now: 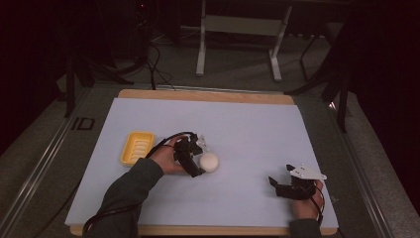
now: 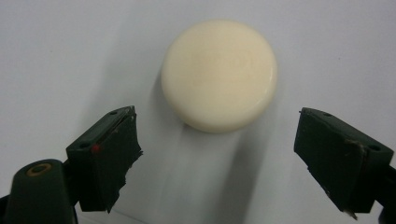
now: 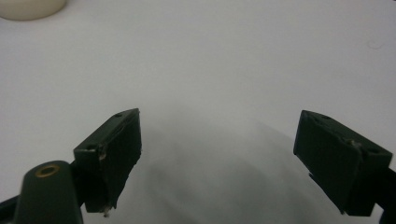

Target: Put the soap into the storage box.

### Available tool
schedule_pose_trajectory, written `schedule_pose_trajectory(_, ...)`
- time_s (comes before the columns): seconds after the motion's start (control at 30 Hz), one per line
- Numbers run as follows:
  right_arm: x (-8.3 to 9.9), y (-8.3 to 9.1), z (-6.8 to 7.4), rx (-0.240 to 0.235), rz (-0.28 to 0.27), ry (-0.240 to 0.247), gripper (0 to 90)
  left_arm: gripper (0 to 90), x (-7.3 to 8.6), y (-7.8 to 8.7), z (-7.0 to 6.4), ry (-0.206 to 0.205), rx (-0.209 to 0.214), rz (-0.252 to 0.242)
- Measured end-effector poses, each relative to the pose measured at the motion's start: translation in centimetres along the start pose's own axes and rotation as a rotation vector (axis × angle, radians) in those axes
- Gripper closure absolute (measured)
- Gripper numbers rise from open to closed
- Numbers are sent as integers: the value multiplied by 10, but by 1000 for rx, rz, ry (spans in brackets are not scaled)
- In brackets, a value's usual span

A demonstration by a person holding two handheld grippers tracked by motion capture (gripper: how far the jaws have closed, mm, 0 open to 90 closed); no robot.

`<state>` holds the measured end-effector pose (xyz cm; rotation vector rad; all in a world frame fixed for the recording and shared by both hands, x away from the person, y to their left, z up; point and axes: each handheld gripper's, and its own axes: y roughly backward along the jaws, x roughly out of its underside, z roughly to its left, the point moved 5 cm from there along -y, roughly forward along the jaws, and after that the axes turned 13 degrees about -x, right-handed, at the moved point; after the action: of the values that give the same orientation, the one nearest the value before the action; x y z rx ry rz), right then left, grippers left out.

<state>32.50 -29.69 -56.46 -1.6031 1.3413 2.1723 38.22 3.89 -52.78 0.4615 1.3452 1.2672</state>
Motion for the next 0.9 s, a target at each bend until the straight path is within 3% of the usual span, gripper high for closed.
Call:
schedule_pose_trajectory(0.63,0,0,0,-2,-3,0,151,124,-18,-18,-5,-49,13,60)
schedule_pose_trajectory(0.87,0,0,0,-2,-4,0,151,137,-21,-24,-8,-48,27,75)
schedule_pose_trajectory(0.9,0,0,0,-3,-4,1,151,146,-21,-25,-8,-64,29,86)
